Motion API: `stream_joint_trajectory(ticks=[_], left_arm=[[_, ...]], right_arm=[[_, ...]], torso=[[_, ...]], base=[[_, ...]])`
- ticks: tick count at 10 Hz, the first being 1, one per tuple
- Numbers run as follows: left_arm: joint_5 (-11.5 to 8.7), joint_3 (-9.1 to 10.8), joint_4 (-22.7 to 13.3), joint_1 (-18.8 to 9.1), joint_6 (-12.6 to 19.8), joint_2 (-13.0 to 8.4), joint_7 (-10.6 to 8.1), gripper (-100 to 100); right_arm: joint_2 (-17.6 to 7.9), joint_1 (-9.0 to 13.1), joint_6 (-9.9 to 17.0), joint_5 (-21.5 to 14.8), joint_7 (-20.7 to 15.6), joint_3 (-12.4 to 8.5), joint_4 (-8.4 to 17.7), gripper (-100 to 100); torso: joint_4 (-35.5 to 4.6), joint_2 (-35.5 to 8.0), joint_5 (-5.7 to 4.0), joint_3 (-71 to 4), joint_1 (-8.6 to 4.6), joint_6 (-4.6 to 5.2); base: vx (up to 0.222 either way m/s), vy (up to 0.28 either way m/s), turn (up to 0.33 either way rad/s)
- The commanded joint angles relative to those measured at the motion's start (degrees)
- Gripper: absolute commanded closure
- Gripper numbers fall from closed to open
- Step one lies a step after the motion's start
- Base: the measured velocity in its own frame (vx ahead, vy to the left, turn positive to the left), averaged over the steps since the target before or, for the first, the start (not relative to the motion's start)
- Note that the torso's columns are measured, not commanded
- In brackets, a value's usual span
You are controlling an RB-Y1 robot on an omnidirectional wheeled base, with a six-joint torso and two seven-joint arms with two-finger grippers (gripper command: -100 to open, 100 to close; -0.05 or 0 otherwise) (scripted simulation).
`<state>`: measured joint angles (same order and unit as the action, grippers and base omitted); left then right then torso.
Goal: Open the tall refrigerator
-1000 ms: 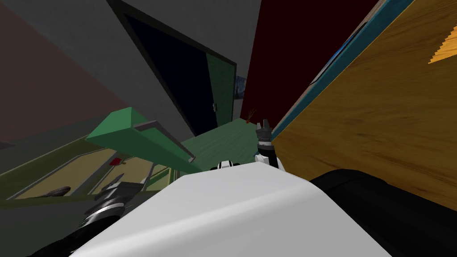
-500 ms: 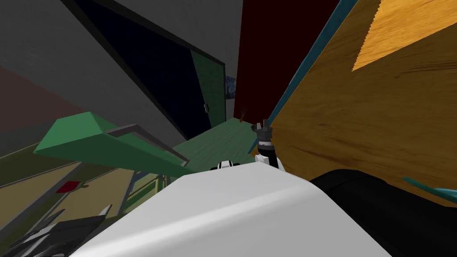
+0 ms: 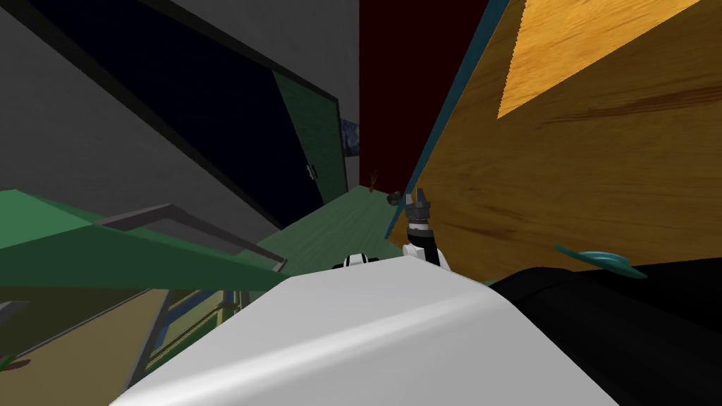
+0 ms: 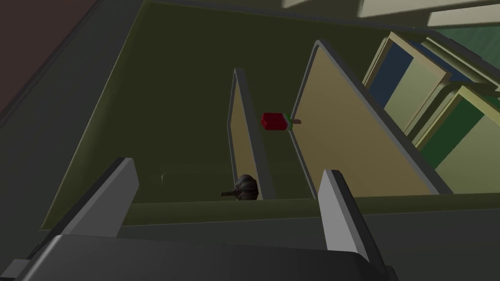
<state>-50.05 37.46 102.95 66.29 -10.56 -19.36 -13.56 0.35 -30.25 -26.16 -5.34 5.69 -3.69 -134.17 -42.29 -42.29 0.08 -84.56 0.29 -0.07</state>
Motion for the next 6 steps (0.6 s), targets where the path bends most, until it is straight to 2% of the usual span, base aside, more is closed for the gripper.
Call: stream_joint_trajectory(ticks=[1, 2, 3, 5, 6], left_arm=[[-3.26, 2.64, -3.86, 3.87, -4.02, -3.54, -3.39, -100], [-4.74, 3.79, -5.33, 5.02, -5.13, -3.54, -3.39, -100], [-6.43, 3.79, -7.81, 5.96, -6.87, -3.54, -3.39, -100], [-6.47, 3.79, -7.81, 8.64, -8.43, -3.54, -3.39, -100], [-9.15, 6.62, -10.06, 10.84, -10.77, -5.87, -5.55, -100]], right_arm=[[0.00, 0.00, 0.00, 0.00, 0.00, -0.01, 0.00, 0], [0.01, 0.02, 0.00, 0.00, 0.00, 0.02, 0.01, 0], [0.01, 0.01, 0.00, 0.00, 0.00, 0.02, 0.00, 0], [0.00, 0.00, 0.00, 0.00, 0.00, 0.00, 0.00, 0], [-0.01, -0.01, 0.00, 0.00, 0.00, -0.01, 0.00, 0]], torso=[[0.00, 0.01, 0.02, -0.01, 0.02, 0.03], [-0.01, -0.04, -0.12, 0.01, -0.51, 0.16], [0.01, 0.03, -0.19, -0.02, -0.58, 0.08], [0.01, 0.02, -0.01, -0.02, -0.06, 0.00], [-0.01, -0.03, 0.00, 0.02, -0.04, 0.05]], base=[[-0.021, -0.113, -0.370], [0.001, -0.140, -0.452], [0.023, -0.063, -0.333], [0.012, -0.001, -0.032], [0.015, -0.117, -0.310]])
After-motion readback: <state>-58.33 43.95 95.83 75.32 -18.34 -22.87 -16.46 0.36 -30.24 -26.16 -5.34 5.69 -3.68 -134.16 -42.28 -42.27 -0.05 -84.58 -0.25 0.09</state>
